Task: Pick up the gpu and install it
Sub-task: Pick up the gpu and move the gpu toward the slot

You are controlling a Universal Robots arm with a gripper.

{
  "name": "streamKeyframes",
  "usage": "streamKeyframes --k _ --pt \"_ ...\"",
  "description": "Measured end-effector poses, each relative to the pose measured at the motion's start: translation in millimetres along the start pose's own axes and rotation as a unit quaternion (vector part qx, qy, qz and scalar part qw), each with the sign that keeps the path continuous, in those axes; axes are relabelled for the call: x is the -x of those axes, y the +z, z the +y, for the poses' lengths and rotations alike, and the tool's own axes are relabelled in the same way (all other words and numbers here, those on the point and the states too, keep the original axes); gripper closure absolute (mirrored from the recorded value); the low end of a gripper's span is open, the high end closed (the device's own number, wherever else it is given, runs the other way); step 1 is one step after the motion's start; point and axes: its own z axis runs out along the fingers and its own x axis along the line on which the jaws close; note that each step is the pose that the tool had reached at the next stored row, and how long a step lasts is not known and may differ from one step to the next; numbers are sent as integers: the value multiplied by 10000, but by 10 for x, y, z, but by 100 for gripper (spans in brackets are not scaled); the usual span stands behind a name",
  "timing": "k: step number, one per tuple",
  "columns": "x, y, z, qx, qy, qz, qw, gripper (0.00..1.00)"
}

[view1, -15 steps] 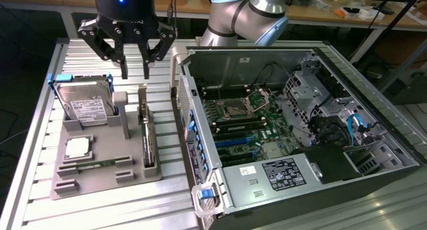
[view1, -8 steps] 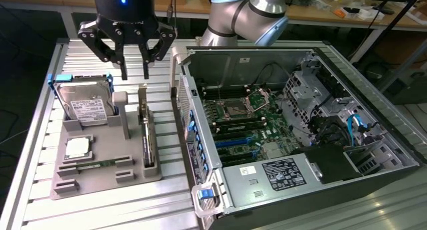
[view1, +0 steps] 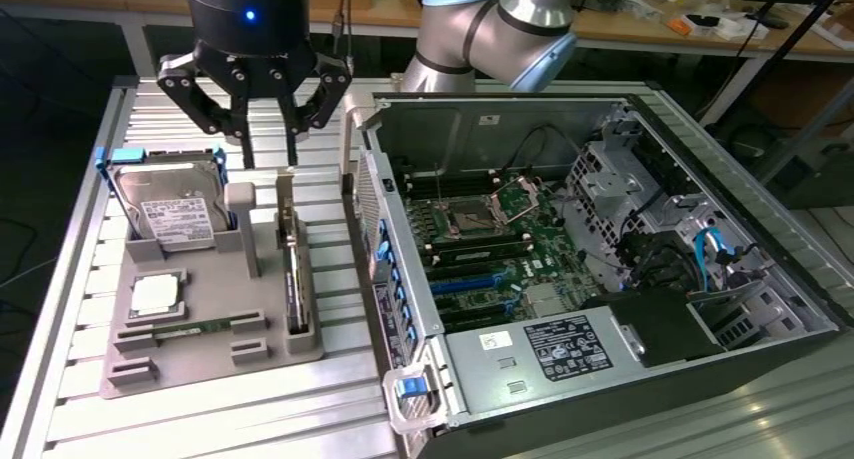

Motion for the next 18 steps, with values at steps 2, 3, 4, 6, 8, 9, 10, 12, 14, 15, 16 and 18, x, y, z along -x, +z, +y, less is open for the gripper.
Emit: streamKeyframes --k 2,3,4,6,8,9,10,12,14,15,16,18 --pt "-1 26 -15 0 1 14 10000 58" --pt "-2 44 -24 0 1 17 10000 58" --pt "-3 61 -32 0 1 19 10000 58" --pt "-3 97 -49 0 1 21 10000 58" --pt "-5 137 -70 1 1 21 10000 58" --pt "-5 154 -80 0 2 22 10000 58" --pt "-6 171 -89 0 2 22 10000 58" --pt "-7 208 -109 1 2 22 10000 58" --pt "-8 243 -128 1 1 21 10000 58" --pt "-8 260 -136 1 1 21 10000 58" --pt "-9 279 -146 1 1 21 10000 58" --pt "-10 313 -161 1 2 21 10000 58"
